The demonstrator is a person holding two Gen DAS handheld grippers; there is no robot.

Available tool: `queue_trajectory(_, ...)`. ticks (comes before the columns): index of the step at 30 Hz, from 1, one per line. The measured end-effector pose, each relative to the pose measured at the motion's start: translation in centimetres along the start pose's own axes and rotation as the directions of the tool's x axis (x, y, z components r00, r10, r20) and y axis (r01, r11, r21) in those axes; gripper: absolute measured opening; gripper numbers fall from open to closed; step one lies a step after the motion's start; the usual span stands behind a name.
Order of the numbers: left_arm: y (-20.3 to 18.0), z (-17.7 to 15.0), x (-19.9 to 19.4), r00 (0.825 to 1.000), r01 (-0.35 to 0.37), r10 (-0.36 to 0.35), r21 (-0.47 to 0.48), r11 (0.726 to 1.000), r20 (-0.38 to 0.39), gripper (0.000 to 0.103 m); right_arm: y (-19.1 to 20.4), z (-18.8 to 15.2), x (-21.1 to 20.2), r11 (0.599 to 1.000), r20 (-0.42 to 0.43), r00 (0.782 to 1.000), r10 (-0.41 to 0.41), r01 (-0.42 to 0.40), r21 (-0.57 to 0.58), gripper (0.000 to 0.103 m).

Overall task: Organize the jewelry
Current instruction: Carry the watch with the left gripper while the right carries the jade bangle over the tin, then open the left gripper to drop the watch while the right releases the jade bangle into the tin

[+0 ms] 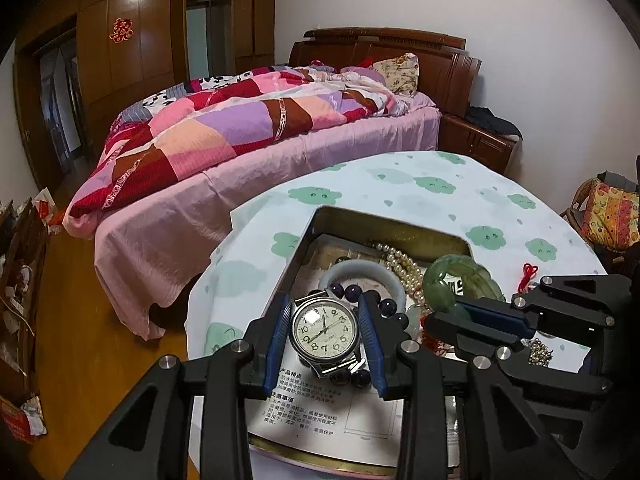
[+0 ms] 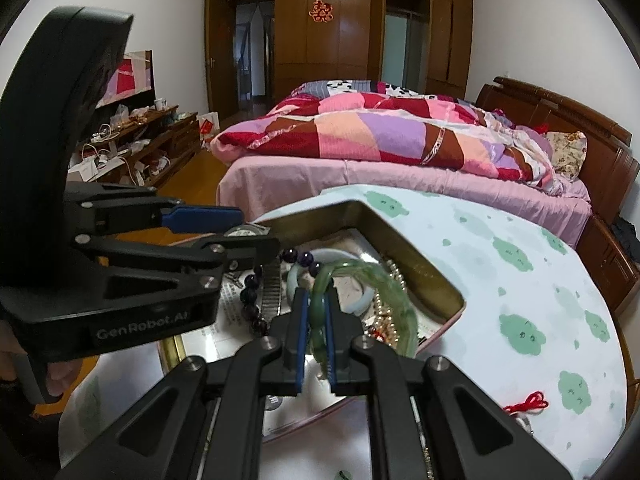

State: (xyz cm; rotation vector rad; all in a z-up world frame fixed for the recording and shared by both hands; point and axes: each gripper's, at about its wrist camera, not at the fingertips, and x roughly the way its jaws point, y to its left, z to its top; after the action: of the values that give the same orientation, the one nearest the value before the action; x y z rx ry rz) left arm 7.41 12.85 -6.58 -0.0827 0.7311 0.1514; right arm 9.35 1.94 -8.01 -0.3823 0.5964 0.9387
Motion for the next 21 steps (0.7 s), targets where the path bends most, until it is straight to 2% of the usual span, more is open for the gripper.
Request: queue_trajectory(21, -0.1, -0.5, 1.1, 0.999, -0.012, 0.012, 0.010, 1.000, -0.036, 0.036, 0.4, -1.2, 1.4, 1.000, -0.046, 0.999, 0.014, -0.013, 0.012, 0.011)
